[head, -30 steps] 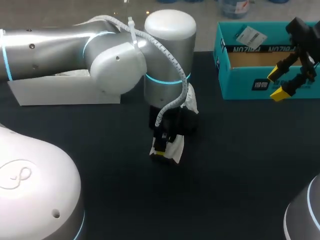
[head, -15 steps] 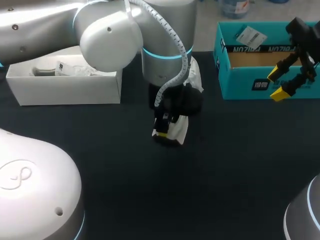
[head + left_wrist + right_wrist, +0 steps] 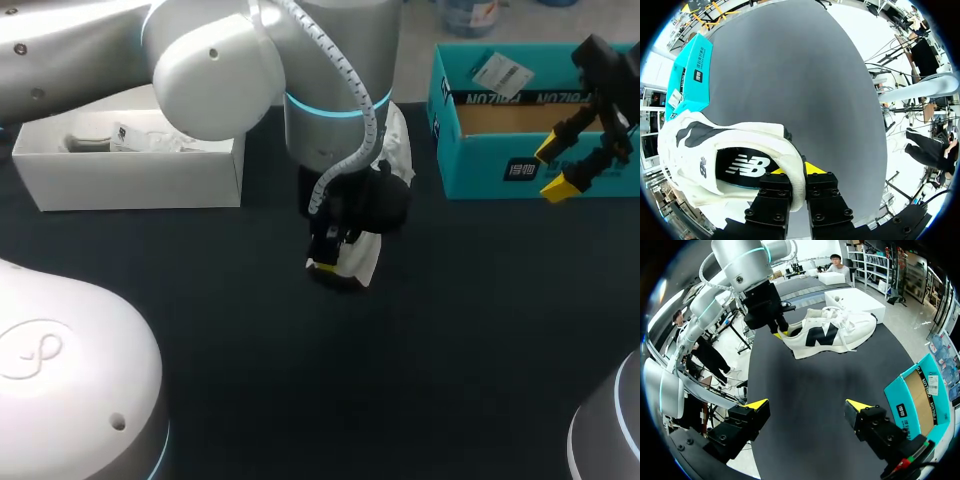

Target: Take the shoe out of the shoebox, open the shoe tongue, remove and reinsert the insole, then place the shoe into the shoebox

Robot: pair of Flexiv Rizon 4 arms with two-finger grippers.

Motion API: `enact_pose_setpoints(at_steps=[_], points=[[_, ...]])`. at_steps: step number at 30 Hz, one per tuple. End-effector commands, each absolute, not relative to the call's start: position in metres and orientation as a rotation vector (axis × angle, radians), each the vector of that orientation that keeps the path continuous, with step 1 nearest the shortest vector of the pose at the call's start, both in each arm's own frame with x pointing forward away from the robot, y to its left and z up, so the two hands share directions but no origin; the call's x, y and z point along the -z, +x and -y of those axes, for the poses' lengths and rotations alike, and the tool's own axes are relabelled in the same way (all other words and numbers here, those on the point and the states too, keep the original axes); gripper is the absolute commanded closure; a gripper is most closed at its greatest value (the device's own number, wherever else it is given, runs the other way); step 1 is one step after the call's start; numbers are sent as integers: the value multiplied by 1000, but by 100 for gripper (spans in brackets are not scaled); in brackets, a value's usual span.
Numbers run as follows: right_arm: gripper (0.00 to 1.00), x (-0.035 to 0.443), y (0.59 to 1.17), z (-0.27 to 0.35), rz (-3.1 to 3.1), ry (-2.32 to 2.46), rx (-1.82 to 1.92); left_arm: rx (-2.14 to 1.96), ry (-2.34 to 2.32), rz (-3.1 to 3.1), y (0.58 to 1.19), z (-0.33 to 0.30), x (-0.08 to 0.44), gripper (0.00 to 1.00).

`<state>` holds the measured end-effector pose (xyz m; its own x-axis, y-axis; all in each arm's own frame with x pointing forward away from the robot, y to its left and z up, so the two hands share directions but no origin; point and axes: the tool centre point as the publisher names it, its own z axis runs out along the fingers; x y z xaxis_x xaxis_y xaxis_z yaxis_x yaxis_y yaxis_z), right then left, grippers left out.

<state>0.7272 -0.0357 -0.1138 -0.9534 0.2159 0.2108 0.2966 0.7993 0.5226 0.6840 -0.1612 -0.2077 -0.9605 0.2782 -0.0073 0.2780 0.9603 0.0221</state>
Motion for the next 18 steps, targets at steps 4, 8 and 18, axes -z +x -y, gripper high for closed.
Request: enact_pose_setpoints(at_steps=[4,8,18], points=[[0,114,729,35,2845,-406,856,-28,441,-3097,684,159,206,100],[0,114,729,35,2845,-406,856,-28,441,-3097,684,159,206,100],[0,114,729,35,2845,-406,856,-62,404,-3072,719,132,197,100]])
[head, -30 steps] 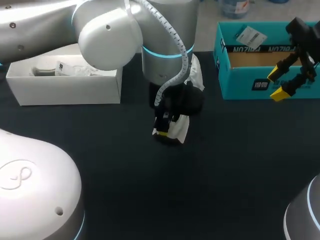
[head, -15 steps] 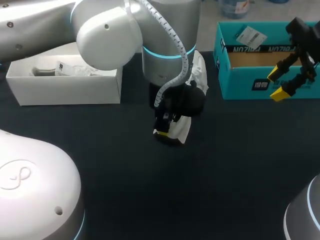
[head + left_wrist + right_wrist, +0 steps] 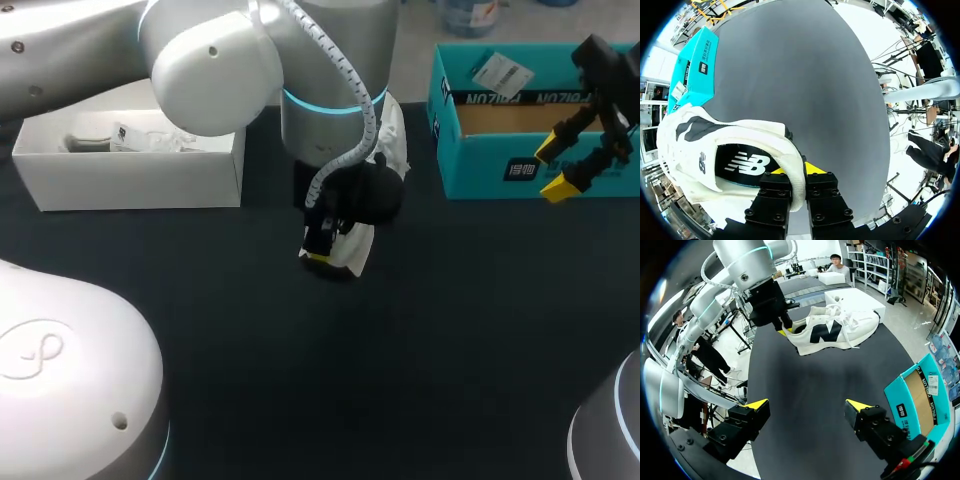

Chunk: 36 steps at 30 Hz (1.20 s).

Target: Take the shoe out of the shoebox, open the shoe tongue, remove and reinsert the insole, then place the shoe into the shoebox

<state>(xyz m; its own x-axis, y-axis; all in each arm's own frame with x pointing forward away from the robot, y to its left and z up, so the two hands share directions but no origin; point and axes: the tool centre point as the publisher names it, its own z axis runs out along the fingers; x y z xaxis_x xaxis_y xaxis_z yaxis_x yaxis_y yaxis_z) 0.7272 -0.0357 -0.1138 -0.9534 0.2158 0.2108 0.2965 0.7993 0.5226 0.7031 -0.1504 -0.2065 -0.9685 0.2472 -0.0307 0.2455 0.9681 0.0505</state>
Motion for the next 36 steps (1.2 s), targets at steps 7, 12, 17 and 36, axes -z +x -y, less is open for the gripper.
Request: enact_pose_setpoints(at_steps=[7,12,17,36], points=[[0,114,729,35,2845,-406,856,-56,449,-3083,749,97,192,100],[0,114,729,35,2845,-406,856,-63,398,-3118,781,66,191,100],[0,114,729,35,2845,-406,856,-69,333,-3146,823,31,182,100],[0,114,729,35,2845,-406,856,-148,112,-3282,948,-59,172,100]])
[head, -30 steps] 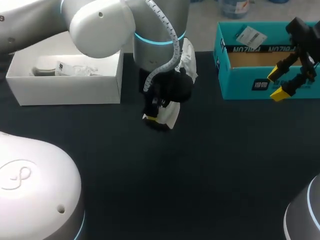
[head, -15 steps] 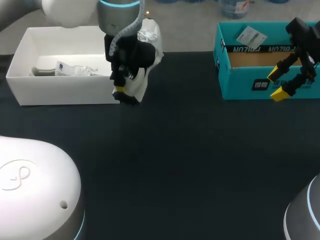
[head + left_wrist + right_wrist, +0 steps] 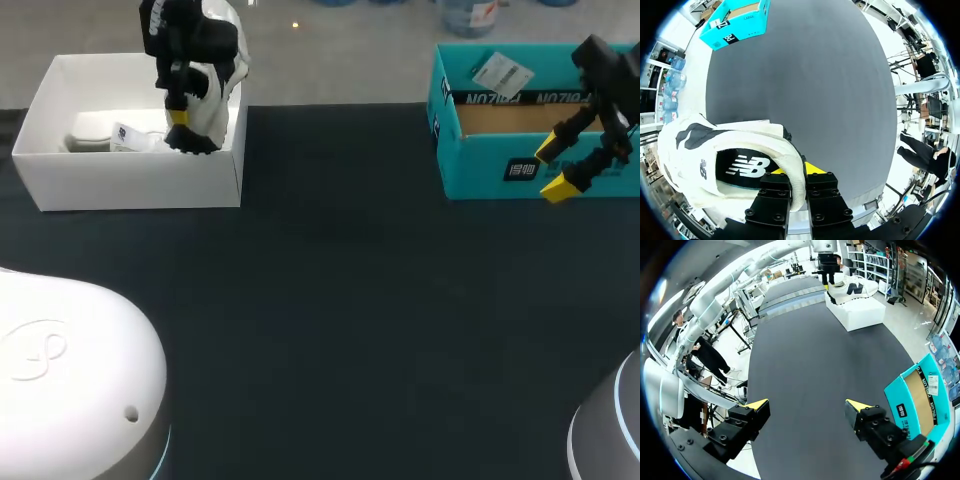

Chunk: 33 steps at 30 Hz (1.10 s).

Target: Take the shoe out of the shoebox, open the shoe tongue, remove and reinsert the insole, then place the shoe into the shoebox

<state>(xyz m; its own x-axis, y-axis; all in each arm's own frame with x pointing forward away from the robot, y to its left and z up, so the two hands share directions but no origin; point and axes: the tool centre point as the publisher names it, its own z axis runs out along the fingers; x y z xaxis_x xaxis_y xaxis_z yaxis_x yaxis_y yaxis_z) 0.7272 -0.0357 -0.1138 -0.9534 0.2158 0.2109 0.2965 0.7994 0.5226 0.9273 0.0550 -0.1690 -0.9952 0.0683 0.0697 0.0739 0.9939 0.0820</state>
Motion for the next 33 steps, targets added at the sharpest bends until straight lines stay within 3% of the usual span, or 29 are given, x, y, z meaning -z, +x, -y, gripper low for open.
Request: enact_pose_setpoints(at_steps=[1,15,33], points=[[0,114,729,35,2845,-406,856,135,-89,2988,952,-63,173,100],[0,114,729,35,2845,-406,856,116,-45,2997,980,-115,170,100],[0,114,729,35,2845,-406,856,116,-45,2997,980,-115,170,100]])
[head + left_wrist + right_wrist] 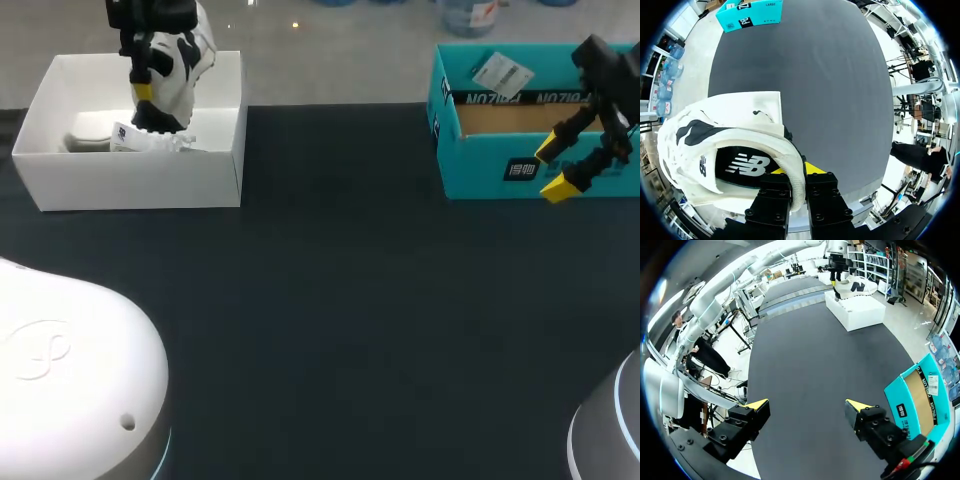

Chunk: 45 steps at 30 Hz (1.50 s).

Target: Take the shoe out of the shoebox, open the shoe tongue, remove and reinsert the insole, then place the shoe into the shoebox

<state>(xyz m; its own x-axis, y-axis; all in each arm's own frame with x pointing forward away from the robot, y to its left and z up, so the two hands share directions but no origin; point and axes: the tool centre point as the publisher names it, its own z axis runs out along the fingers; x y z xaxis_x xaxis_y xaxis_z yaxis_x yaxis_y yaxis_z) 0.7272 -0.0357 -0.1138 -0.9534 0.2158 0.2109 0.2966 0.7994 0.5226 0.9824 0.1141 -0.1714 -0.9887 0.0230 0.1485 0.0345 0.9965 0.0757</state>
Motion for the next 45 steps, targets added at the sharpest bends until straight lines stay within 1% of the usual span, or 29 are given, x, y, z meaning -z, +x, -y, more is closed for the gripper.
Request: enact_pose_setpoints(at_steps=[1,24,30,34,45], points=[[0,114,729,35,2845,-406,856,116,-45,2997,980,-115,170,100],[0,114,729,35,2845,-406,856,123,-52,2988,982,-116,171,100],[0,114,729,35,2845,-406,856,128,-181,2993,999,-126,173,100],[0,114,729,35,2845,-406,856,100,-367,2983,1013,-133,176,100],[0,114,729,35,2845,-406,856,254,-658,3018,1051,-154,192,100]])
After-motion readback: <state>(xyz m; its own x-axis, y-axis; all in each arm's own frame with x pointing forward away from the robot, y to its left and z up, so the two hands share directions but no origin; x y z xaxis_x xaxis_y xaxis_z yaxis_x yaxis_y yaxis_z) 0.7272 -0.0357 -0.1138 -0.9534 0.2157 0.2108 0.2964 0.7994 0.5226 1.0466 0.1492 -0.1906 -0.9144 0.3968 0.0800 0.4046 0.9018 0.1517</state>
